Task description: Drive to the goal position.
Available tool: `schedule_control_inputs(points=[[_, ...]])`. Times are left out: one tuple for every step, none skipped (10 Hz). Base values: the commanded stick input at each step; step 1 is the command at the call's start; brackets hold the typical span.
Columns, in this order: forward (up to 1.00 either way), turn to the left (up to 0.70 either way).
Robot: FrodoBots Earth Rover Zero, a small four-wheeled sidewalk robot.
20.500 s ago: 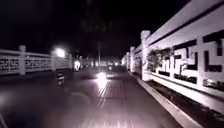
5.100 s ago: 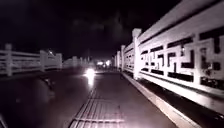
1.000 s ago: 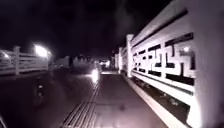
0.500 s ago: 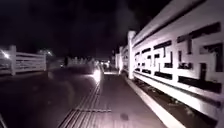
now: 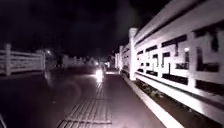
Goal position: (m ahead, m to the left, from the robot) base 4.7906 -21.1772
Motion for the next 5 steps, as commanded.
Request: schedule_control_inputs(points=[[0.45, 0.00], [0.45, 0.00], [0.45, 0.00], [0.45, 0.00], [0.45, 0.00]])
